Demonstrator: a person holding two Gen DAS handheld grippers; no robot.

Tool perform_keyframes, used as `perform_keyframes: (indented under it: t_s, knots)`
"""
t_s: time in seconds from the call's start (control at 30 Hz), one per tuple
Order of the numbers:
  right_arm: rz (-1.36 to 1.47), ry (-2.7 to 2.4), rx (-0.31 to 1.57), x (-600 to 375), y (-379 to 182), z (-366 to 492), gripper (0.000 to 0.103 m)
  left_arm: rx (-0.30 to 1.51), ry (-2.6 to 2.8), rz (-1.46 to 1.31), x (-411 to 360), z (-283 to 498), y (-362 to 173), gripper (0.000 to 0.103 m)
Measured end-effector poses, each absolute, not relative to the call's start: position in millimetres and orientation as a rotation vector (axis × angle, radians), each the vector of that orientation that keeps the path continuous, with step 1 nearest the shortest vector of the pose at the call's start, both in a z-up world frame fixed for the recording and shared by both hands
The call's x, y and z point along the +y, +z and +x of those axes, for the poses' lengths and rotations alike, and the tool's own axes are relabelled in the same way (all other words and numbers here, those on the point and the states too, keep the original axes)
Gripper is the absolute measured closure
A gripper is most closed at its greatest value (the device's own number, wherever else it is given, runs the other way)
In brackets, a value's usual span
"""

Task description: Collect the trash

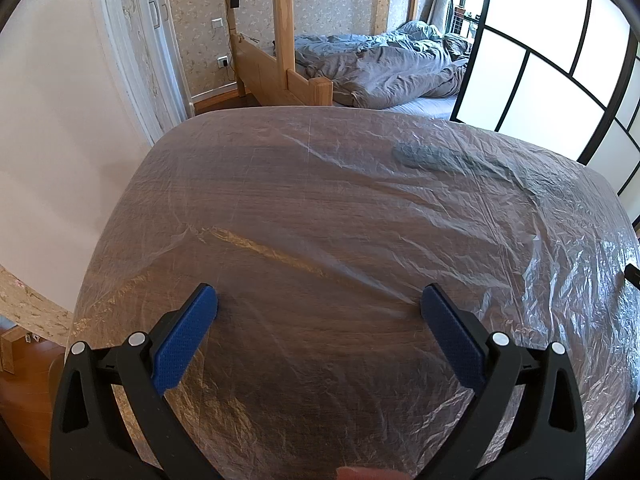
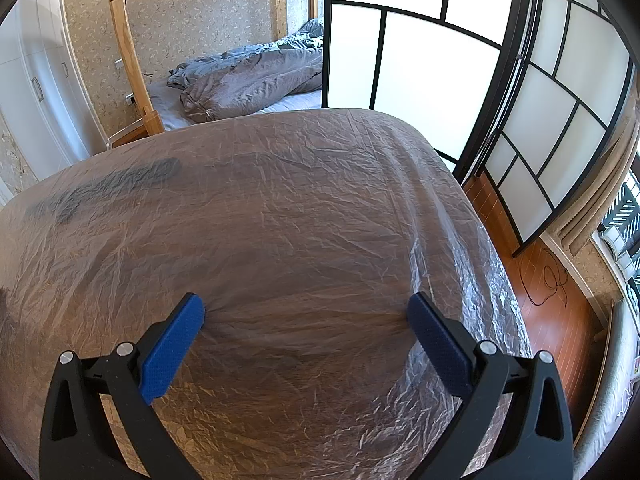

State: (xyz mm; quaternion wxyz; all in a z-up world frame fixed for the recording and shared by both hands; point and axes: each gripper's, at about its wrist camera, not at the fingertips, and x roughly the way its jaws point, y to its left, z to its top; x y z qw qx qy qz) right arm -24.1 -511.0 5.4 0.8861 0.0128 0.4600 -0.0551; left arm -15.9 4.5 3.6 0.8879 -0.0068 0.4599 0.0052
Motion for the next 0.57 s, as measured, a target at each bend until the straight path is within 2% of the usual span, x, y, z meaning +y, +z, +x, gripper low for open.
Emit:
perform_keyframes:
  t_s: [0.57]
  knots:
    - [0.027, -0.115, 0.957, -511.0, 5.2, -24.3, 0.004, 0.956, 0.008, -0.013, 1.6, -15.7, 3.9, 0.001]
